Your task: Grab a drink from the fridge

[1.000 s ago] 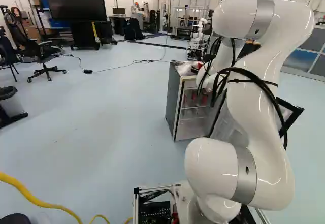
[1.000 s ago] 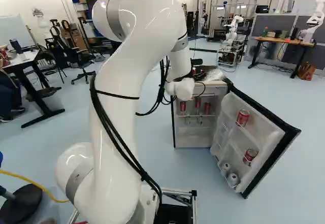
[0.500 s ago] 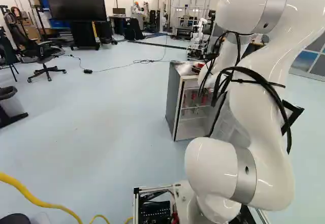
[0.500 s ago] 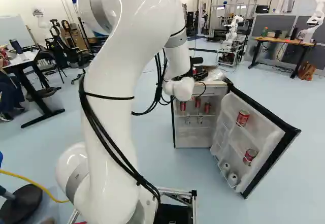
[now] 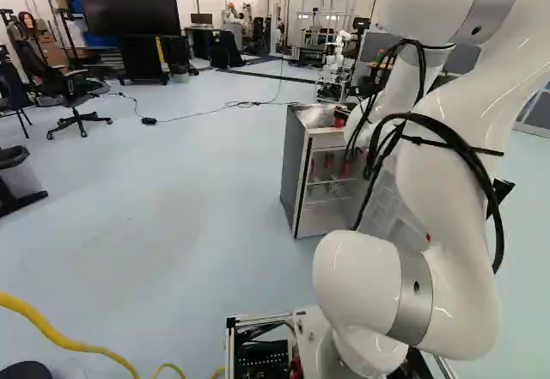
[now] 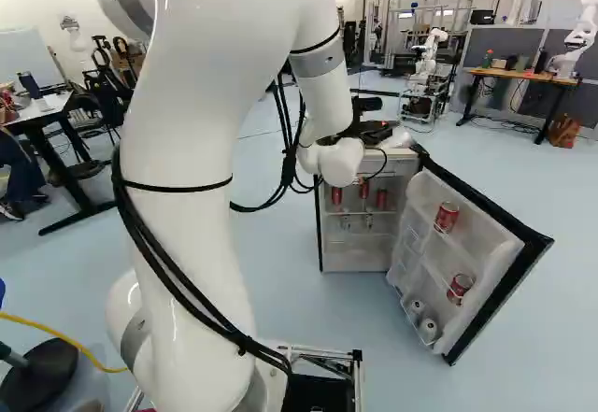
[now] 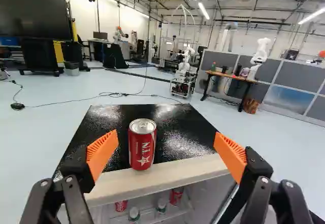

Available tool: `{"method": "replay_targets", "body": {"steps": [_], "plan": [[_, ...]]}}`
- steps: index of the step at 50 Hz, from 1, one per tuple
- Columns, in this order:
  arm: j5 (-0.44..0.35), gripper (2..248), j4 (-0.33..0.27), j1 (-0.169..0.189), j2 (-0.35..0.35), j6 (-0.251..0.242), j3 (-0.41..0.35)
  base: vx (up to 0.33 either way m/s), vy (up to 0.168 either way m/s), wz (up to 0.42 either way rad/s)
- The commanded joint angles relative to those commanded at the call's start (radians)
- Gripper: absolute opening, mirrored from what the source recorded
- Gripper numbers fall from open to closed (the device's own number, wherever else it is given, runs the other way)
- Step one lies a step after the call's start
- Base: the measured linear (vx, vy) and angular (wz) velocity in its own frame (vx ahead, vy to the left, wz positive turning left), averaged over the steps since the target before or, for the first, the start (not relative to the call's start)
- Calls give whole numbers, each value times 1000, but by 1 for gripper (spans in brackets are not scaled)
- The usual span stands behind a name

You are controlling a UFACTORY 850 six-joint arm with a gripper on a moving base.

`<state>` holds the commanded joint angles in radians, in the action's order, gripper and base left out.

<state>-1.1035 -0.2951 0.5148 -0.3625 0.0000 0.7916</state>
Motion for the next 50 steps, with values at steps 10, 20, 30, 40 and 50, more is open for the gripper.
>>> {"method": "replay_targets", "body": {"steps": [10, 20, 30, 40, 50], "plan": [[45, 247, 0, 32, 29, 0, -10, 0, 0, 0], [100, 247, 0, 63, 54, 0, -15, 0, 0, 0], [165, 247, 0, 94, 72, 0, -12, 0, 0, 0], [254, 247, 0, 124, 84, 0, -1, 0, 0, 0], [347, 247, 6, 152, 92, 0, 14, 0, 0, 0]]}}
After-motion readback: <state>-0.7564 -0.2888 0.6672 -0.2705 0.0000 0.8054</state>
